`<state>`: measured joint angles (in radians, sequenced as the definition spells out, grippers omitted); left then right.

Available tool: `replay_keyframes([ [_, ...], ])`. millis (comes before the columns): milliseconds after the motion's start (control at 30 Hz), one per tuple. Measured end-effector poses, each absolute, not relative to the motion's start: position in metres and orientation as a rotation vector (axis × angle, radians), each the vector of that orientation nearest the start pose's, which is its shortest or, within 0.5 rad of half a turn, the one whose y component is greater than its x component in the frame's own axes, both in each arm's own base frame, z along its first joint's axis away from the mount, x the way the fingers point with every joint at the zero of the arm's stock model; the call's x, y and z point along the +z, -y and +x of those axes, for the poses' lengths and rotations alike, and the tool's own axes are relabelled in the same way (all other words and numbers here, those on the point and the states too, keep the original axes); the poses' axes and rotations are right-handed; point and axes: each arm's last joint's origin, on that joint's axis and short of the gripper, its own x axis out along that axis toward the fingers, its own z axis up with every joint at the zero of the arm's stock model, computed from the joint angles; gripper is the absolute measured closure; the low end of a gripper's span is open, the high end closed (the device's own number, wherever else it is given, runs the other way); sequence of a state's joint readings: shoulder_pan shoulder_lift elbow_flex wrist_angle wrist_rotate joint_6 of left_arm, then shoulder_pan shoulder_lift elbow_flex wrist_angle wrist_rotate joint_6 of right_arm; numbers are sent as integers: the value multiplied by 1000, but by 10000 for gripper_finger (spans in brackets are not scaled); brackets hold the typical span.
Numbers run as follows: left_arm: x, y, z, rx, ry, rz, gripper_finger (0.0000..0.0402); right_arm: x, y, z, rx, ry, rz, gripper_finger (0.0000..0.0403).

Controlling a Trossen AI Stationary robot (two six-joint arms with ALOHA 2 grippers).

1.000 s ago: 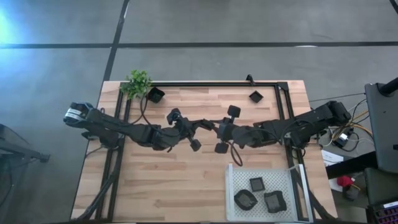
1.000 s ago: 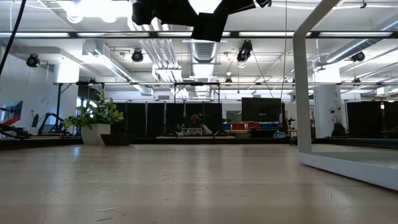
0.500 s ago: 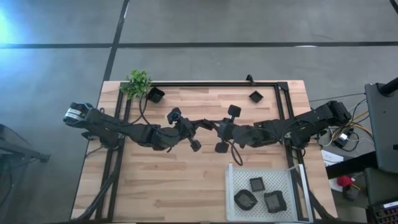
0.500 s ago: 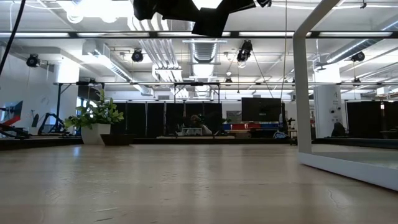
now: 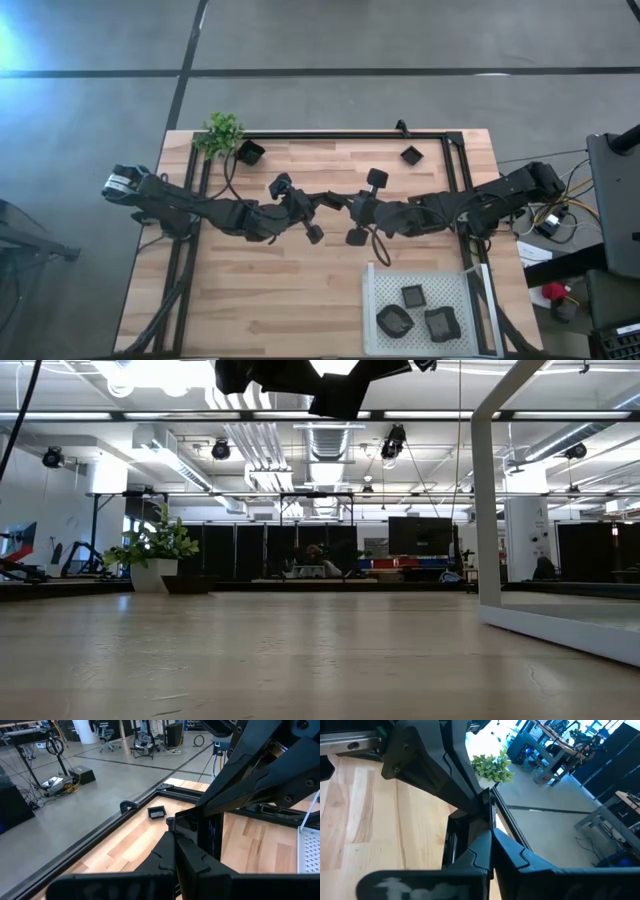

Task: Pick & Place Mini shaped plates
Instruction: Stack the square plate on top of the other square plate on the shelf

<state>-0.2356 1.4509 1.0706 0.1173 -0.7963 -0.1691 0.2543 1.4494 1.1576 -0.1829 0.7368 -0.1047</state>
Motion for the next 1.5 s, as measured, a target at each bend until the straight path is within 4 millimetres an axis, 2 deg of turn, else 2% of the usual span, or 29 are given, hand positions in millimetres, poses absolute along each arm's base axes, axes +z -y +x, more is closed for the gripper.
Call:
replay_keyframes([
  [167, 308, 55, 319, 572, -185, -21, 390, 312, -61, 314, -452, -447, -329, 394],
  [533, 308, 58, 318, 562, -176, -43, 305, 313, -61, 311, -446, -458, -332, 395],
  [800, 311, 70, 314, 527, -164, -75, 284, 314, -57, 299, -489, -500, -289, 395],
  [967, 317, 77, 308, 501, -148, -84, 284, 321, -55, 278, -458, -553, -218, 395],
  [1133, 326, 79, 300, 481, -127, -97, 284, 327, -55, 244, -264, -693, -5, 395],
  [1333, 334, 78, 292, 478, -115, -101, 284, 323, -59, 211, -95, -943, 182, 395],
  [1500, 336, 76, 287, 479, -130, -90, 284, 313, -67, 195, 8, -1087, 308, 395],
])
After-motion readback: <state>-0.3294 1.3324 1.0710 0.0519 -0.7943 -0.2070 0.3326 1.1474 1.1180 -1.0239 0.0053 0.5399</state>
